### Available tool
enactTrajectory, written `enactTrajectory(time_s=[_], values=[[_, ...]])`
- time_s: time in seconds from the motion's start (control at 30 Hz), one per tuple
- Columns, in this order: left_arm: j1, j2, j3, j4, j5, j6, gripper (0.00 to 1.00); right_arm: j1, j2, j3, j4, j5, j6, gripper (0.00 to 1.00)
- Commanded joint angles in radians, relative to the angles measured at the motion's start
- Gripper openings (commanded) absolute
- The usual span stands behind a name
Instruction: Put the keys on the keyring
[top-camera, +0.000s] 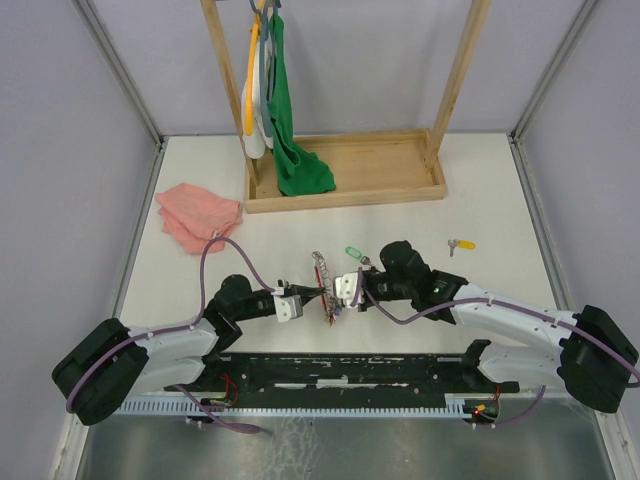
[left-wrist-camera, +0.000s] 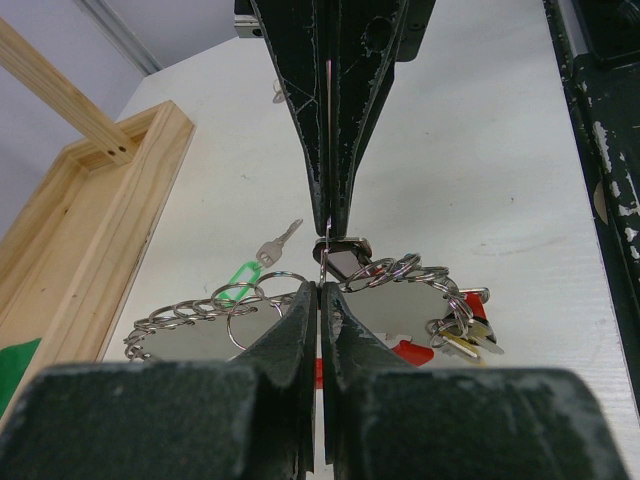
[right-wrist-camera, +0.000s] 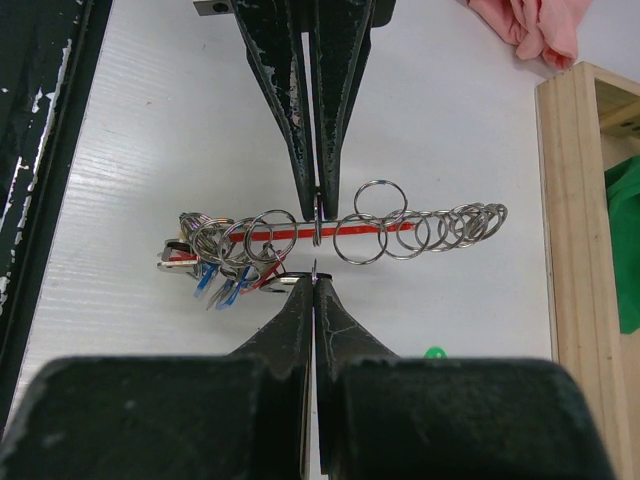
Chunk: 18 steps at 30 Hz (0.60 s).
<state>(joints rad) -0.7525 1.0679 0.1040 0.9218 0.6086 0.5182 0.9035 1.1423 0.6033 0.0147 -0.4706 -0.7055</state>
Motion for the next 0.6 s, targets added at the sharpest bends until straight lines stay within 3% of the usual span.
enactTrajectory(time_s=[0.0, 0.57], values=[[-0.001, 0.000, 0.046, 0.076, 0.032, 0.015, 0.03, 0.009, 0.001, 0.040, 0.053, -0.016, -0.014, 0.01], [-0.001, 0.010, 0.051, 0.077, 0.042, 0.009, 0.03, 0.014, -0.017, 0.036, 0.058, -0.014, -0.006, 0.01]])
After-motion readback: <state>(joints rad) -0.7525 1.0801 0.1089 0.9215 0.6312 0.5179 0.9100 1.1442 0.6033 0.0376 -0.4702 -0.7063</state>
